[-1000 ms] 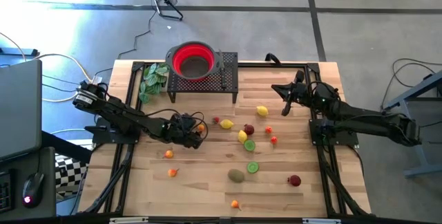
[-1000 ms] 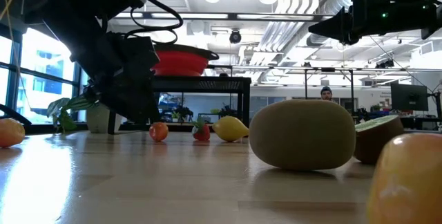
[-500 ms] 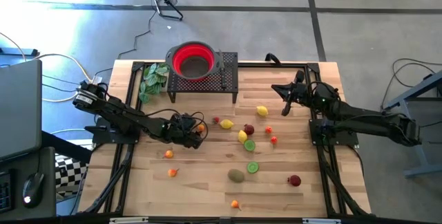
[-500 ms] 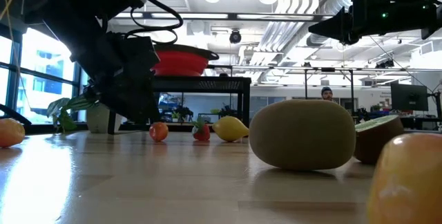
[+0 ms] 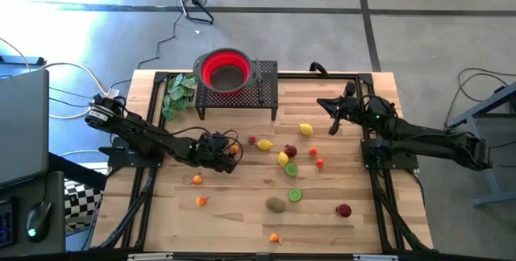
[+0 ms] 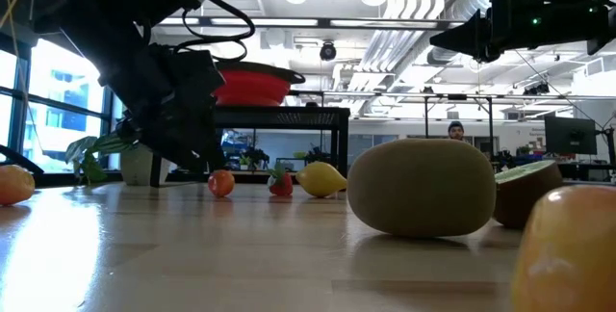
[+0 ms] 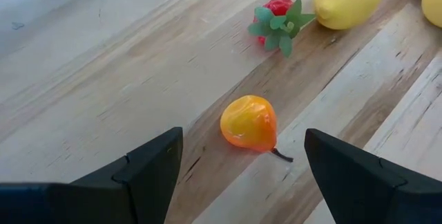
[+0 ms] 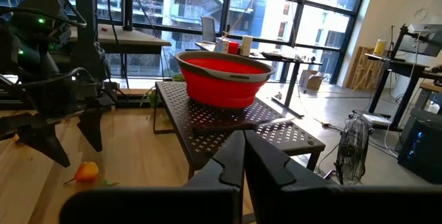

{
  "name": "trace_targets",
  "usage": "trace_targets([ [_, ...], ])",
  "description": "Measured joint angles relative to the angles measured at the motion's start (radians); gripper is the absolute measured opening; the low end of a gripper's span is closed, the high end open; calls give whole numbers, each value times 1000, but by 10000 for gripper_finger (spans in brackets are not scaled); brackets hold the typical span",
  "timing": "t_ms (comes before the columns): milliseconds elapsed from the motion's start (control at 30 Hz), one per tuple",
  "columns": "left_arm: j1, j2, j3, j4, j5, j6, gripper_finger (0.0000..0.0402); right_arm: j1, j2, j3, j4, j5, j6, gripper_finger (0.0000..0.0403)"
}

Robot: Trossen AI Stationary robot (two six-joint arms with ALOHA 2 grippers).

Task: Pick & Place Fruit
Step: Put the orange pear into the red strainer bowl on the shelf

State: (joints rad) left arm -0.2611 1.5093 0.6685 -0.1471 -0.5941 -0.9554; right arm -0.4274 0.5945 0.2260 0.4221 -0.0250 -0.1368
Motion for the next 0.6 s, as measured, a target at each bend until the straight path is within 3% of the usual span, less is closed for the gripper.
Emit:
trace_targets([
  [333, 0, 5, 0, 3, -27, 0, 299, 0, 0, 0, 0, 0, 0, 3],
  [600, 29, 111, 0, 88, 22, 8, 299, 0, 0, 0, 9, 1, 0, 3],
])
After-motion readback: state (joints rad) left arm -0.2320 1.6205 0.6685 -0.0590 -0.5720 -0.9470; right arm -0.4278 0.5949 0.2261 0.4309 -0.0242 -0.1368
